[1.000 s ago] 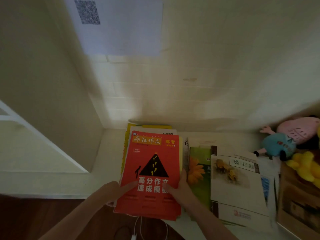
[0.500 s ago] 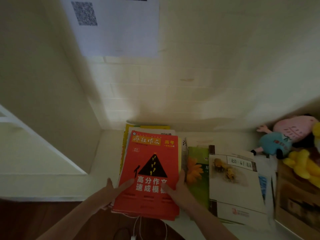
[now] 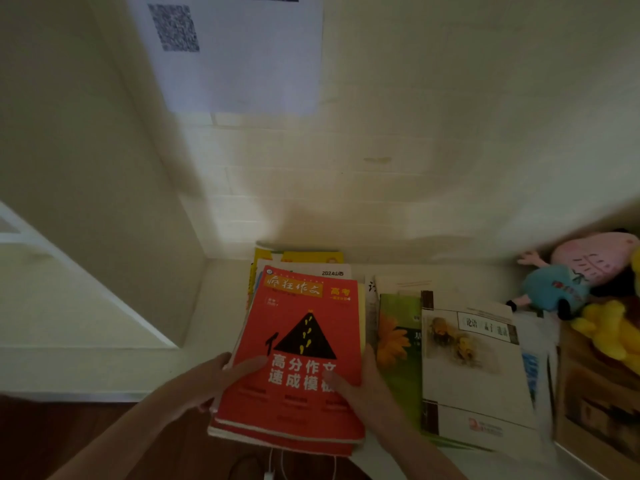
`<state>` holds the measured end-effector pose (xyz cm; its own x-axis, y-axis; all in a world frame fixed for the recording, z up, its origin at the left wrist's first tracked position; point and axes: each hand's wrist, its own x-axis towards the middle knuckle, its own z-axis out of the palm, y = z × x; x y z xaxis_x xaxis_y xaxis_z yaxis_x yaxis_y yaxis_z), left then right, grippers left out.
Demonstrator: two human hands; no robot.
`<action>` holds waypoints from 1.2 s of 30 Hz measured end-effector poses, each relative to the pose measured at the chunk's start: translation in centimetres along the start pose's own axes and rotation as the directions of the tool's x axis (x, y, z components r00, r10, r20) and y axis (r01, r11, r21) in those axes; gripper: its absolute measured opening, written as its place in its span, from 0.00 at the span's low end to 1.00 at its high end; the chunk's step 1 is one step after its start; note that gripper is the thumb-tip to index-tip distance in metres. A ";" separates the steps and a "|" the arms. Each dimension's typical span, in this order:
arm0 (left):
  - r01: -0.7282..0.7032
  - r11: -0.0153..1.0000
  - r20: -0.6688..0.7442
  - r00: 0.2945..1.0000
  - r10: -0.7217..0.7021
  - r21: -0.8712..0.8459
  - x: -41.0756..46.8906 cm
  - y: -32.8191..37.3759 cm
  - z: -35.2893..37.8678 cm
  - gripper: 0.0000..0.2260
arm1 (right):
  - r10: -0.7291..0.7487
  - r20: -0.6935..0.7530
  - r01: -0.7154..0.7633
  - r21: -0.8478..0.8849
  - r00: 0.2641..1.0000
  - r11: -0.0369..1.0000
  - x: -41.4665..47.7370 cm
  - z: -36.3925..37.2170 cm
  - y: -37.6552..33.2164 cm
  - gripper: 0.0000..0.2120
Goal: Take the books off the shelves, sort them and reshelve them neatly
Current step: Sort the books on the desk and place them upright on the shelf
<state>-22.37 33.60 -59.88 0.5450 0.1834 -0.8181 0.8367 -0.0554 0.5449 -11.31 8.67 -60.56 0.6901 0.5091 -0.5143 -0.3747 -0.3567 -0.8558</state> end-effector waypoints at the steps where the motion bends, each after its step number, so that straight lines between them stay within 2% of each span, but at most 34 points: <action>1: -0.017 0.999 0.015 1.000 0.017 -0.036 -0.1 0.4 -0.2 0.45 | 0.000 0.010 0.000 0.007 1.000 1.000 0.1 -0.3 -0.1 0.36; 3: -0.021 0.993 0.053 0.998 0.027 -0.118 -0.2 0.6 -0.5 0.34 | 0.010 0.013 -0.011 0.014 1.000 1.000 0.4 -0.8 -0.1 0.38; 5: -0.025 0.988 0.056 0.998 0.033 -0.151 0.2 0.3 -0.9 0.37 | 0.025 -0.002 -0.025 0.002 1.000 1.000 0.5 -1.2 -0.1 0.45; 8: -0.045 0.971 0.143 0.987 0.080 -0.236 0.0 0.2 -0.5 0.42 | 0.053 0.016 -0.053 0.005 0.998 0.999 0.7 -1.4 0.1 0.56; 10: -0.095 0.964 0.144 0.981 0.134 -0.248 0.2 0.1 -0.2 0.49 | 0.048 0.015 -0.047 -0.023 0.999 0.999 0.7 -1.3 0.1 0.60; 12: -0.182 0.949 0.107 0.971 0.215 -0.258 -0.2 0.8 -0.1 0.58 | -0.017 0.016 0.018 -0.092 1.000 0.996 0.9 -1.5 -0.2 0.56; 13: -0.229 0.937 0.080 0.963 0.258 -0.265 -0.2 1.2 -0.2 0.58 | -0.015 0.046 0.019 -0.109 0.999 0.994 0.7 -1.7 -0.6 0.54; 15: -0.295 0.923 0.055 0.947 0.318 -0.249 -0.2 1.8 -0.5 0.52 | 0.003 0.127 0.006 -0.069 0.992 0.998 0.6 -1.9 -1.4 0.46; 17: -0.345 0.913 0.092 0.924 0.371 -0.219 -0.4 2.2 -0.4 0.47 | 0.003 0.194 0.001 -0.023 0.981 1.000 0.6 -2.4 -1.6 0.44; 21: -0.369 0.904 0.140 0.905 0.403 -0.216 -0.6 2.3 0.3 0.44 | -0.008 0.244 0.018 -0.042 0.970 0.999 0.7 -2.9 -1.4 0.43; 23: -0.396 0.908 0.153 0.897 0.415 -0.139 -0.2 2.4 0.1 0.42 | 0.000 0.252 0.011 -0.043 0.968 0.999 0.7 -3.1 -1.4 0.43; 26: -0.431 0.902 0.184 0.887 0.425 -0.007 0.4 2.3 -0.4 0.43 | 0.004 0.253 0.005 -0.033 0.967 0.999 0.5 -3.4 -1.5 0.45; 28: -0.419 0.908 0.169 0.894 0.415 -0.011 0.3 2.1 -0.3 0.42 | -0.011 0.245 0.016 -0.021 0.969 1.000 0.3 -3.7 -1.6 0.45; 31: -0.448 0.893 0.128 0.884 0.451 -0.052 -0.3 1.8 0.3 0.41 | -0.093 0.256 0.111 -0.057 0.962 0.992 -0.2 -3.6 -2.3 0.44; 33: -0.521 0.850 0.067 0.848 0.526 -0.072 -0.8 2.1 0.6 0.41 | -0.174 0.226 0.207 -0.132 0.958 0.969 -0.3 -3.7 -3.1 0.44; 36: -0.675 0.737 -0.057 0.737 0.673 -0.028 -1.9 3.5 0.3 0.41 | -0.290 0.159 0.323 -0.256 0.944 0.911 -0.1 -3.9 -5.3 0.43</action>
<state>-20.45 32.81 -56.50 0.9619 0.1536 -0.2261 0.2473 -0.1370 0.9592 -6.99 7.46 -55.80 0.6611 0.7087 -0.2462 0.0398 -0.3608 -0.9318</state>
